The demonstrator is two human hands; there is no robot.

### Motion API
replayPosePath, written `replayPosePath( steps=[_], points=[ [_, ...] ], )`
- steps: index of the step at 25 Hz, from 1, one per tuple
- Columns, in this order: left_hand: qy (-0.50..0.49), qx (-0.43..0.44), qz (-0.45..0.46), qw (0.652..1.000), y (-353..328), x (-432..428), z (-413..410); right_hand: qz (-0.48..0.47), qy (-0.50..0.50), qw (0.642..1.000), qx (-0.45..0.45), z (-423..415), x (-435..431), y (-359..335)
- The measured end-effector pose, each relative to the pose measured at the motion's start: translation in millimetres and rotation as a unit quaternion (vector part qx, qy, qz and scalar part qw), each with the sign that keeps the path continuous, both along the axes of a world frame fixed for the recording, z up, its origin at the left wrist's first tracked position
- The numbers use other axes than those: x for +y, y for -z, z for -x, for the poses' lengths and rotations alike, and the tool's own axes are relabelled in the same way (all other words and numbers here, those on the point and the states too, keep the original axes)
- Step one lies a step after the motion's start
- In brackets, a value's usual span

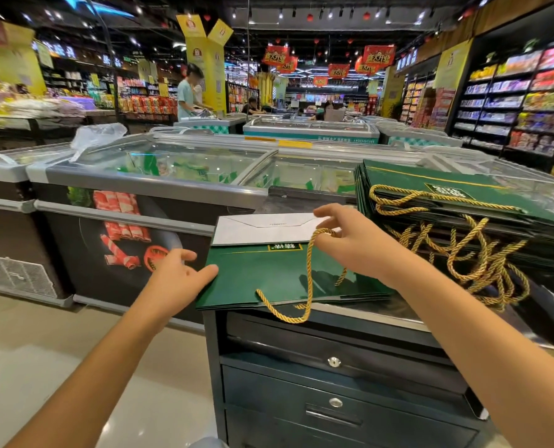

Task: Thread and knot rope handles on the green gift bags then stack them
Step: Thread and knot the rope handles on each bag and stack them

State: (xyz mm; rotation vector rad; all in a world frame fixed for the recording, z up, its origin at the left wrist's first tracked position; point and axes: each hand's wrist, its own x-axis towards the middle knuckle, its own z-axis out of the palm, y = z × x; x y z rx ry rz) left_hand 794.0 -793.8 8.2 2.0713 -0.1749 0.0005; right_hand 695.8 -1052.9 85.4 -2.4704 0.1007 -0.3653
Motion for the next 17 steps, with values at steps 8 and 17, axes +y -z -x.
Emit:
replayPosePath(
  steps=[8,17],
  points=[
    [0.049,0.044,0.122,0.990,-7.5,8.7,17.8,0.006,0.030,0.999,0.027,-17.8,10.7,11.9],
    [0.084,0.027,0.420,0.903,-63.4,-20.1,28.2,0.181,-0.119,0.970,-0.112,-4.0,53.5,16.2]
  ],
)
